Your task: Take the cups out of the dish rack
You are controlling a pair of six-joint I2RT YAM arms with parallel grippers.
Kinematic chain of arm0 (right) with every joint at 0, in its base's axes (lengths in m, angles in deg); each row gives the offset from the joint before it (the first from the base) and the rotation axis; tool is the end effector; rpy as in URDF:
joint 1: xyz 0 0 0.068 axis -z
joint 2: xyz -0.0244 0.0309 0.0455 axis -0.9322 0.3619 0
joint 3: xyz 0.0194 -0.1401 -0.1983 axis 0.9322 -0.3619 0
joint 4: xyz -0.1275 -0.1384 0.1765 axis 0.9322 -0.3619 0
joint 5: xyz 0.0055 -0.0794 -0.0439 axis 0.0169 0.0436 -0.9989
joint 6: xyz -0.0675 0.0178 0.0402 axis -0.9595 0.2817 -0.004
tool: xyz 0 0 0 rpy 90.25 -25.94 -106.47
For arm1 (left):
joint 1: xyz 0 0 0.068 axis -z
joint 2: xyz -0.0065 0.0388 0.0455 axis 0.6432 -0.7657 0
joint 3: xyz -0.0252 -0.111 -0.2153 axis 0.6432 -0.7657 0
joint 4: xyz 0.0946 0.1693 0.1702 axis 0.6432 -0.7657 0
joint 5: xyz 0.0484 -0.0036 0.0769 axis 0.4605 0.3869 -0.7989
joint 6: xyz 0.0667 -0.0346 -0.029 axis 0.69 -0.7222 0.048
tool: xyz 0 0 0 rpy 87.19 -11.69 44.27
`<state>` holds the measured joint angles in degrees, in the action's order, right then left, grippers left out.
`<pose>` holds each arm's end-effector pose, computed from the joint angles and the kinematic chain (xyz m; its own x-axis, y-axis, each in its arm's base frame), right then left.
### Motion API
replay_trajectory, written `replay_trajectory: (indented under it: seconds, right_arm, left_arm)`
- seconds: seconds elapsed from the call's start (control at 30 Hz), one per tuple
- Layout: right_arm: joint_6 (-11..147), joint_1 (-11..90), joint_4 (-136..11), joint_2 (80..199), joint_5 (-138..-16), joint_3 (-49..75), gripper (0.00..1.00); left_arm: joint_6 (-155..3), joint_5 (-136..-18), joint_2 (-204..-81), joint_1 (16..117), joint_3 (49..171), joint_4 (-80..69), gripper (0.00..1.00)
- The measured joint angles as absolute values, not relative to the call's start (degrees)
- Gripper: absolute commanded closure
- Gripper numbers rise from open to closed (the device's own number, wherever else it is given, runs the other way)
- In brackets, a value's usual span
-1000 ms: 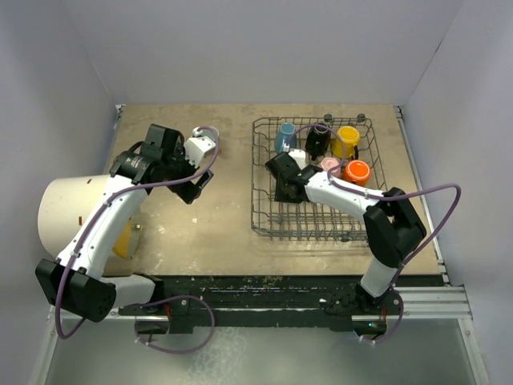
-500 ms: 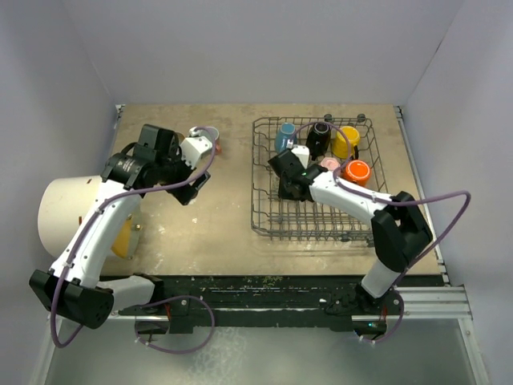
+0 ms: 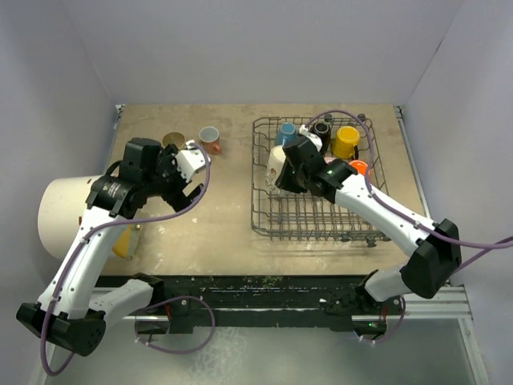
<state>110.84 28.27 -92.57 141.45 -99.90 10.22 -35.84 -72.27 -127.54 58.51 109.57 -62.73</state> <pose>0.2758 0.2124 0.2680 -0.6915 0.3756 -0.6171 0.0663 0.8836 0.4635 0.2150 -0.0885 0.3246 -0.3484 0.6139 -0.7083 0.7240 0.6562 0.2126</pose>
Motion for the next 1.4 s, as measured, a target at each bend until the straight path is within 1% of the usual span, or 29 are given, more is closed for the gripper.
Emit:
replay_trajectory:
  seconds: [0.3,0.47,0.67,0.83,1.03,1.1,1.23,1.4]
  right_arm:
    - [119.1,28.2,-90.3,138.5,-89.6,9.9,1.0]
    - [124.1,28.2,-85.4,138.2,-83.1,9.3,1.0]
    - [131.6,27.9,-77.0,134.4,-77.0,4.7,1.0]
    - [139.0,27.3,-68.8,130.7,-74.7,-0.9,1.0]
    - [148.0,25.0,-57.2,131.1,-73.6,-6.2,1.0]
    - [150.1,23.8,-54.8,131.6,-73.7,-6.6,1.0]
    - [153.2,21.3,-50.8,132.8,-74.3,-6.2,1.0]
    - [156.1,18.6,-50.0,137.6,-76.8,-1.3,1.0]
  left_arm:
    - [-33.4,-65.5,-126.2,58.5,106.0,-56.5,0.01]
    - [-30.0,-59.7,-125.3,58.5,103.4,-52.5,0.01]
    - [-23.2,-51.5,-116.3,58.5,96.7,-48.5,0.01]
    - [-20.3,-45.8,-111.6,58.6,94.2,-44.9,0.01]
    - [-15.9,-46.2,-105.1,60.9,85.0,-38.1,0.01]
    - [-15.0,-46.9,-104.3,61.6,84.0,-36.7,0.01]
    - [-14.2,-48.0,-105.3,63.1,84.1,-33.7,0.01]
    - [-16.4,-51.6,-105.0,68.0,83.1,-31.3,0.01]
